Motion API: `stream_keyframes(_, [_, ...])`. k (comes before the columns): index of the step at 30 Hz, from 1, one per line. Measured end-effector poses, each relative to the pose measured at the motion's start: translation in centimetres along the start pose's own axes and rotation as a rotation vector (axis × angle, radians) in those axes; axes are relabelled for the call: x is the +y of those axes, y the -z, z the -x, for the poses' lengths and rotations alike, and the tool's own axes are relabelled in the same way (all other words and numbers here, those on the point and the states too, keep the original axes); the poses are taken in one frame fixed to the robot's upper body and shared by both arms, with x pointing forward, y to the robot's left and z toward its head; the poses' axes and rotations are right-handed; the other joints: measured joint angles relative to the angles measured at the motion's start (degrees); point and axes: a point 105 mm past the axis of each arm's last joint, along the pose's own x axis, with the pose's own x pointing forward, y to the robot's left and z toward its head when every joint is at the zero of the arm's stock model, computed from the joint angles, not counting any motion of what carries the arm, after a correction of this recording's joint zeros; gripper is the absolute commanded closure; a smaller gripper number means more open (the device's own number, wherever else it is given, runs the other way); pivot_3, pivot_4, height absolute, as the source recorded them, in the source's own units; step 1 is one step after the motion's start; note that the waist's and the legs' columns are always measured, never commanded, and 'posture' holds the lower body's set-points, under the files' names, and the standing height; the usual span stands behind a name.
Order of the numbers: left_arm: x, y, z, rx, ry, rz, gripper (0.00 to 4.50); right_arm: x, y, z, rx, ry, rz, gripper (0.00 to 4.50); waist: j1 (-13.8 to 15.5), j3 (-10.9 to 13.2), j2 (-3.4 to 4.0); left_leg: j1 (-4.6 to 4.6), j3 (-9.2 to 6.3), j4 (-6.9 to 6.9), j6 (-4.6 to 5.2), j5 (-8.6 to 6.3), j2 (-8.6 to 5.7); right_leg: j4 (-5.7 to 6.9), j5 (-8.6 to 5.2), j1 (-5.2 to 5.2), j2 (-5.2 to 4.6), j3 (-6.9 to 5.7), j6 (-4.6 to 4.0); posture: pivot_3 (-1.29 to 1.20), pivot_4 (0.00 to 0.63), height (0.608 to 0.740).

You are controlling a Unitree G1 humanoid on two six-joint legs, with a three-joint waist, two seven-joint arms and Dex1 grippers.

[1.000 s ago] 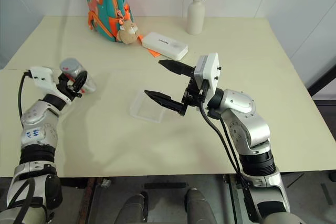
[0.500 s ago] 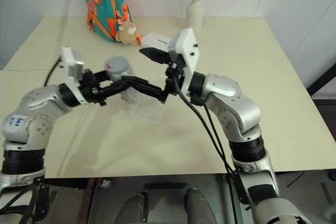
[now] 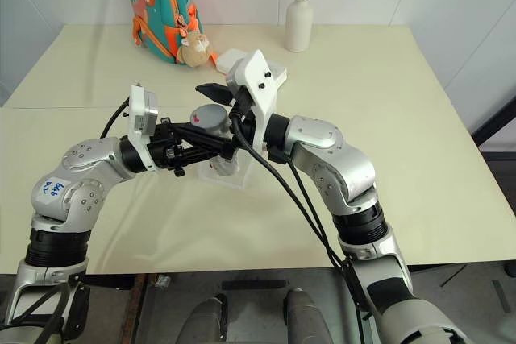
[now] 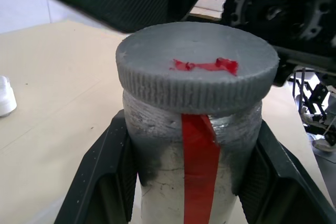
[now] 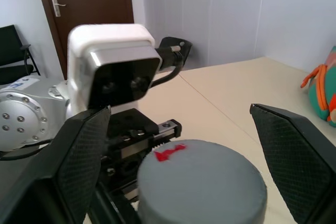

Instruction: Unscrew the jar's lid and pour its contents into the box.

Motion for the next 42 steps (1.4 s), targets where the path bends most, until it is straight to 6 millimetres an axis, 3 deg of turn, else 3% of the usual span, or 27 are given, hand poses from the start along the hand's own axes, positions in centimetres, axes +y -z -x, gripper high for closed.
stream_keyframes(5, [-0.2,-0.1,0.0,0.006,0.010,-0.012,2.44,-0.5,0.5,0.1,0.021,0.016,-0.006,0.00,0.00,0.00,0.00,-0.03,0.00,-0.01,0.00,0.00,0.00,0.00,0.00,-0.04,0.00,0.00,0.00,0.00,0.150,0.740])
stream_keyframes(8, [-0.1,-0.1,0.1,0.018,0.007,-0.023,2.44,-0.5,0.5,0.2,0.027,0.015,-0.003,0.62,0.00,0.00,0.00,-0.05,0.00,-0.02,0.00,0.00,0.00,0.00,0.00,-0.08,0.00,0.00,0.00,0.00,0.150,0.740])
stream_keyframes(12, [0.0,-0.1,0.3,0.028,0.001,-0.035,2.44,-0.2,0.7,0.1,0.033,-0.010,-0.006,1.93,-0.01,0.00,0.00,-0.12,0.00,-0.02,0.00,0.00,0.00,0.03,0.00,-0.18,0.00,0.01,0.00,0.00,0.150,0.740])
stream_keyframes(21, [-0.3,0.1,0.5,0.058,0.034,-0.054,2.44,0.1,0.9,0.3,0.058,-0.051,-0.012,1.93,0.01,0.00,0.00,-0.37,0.01,-0.01,-0.01,0.02,0.00,0.10,0.00,-0.46,0.00,0.01,0.00,0.00,0.150,0.740])
stream_keyframes(28, [-2.1,-1.0,0.3,0.015,0.260,-0.046,2.44,1.4,-0.8,1.7,0.094,-0.364,-0.017,1.93,0.02,0.00,0.01,-0.54,0.00,0.18,0.01,0.01,0.00,0.11,0.00,-0.52,0.00,-0.04,0.00,0.00,0.150,0.740])
stream_keyframes(31, [-2.9,-0.7,0.5,0.018,0.349,-0.027,2.44,1.9,-0.6,1.9,0.109,-0.487,-0.046,1.93,-0.20,0.01,0.01,-0.53,-0.01,0.17,0.02,0.01,0.00,0.16,0.00,-0.56,0.03,-0.04,0.00,0.00,0.150,0.740])
stream_keyframes(42, [-2.7,-0.7,0.6,0.007,0.352,-0.041,2.44,1.7,-0.6,1.5,0.101,-0.534,-0.034,1.93,-0.08,0.02,0.02,-0.71,-0.05,0.68,0.04,0.01,0.00,0.49,0.00,-0.66,0.03,-0.03,0.01,0.00,0.150,0.740])
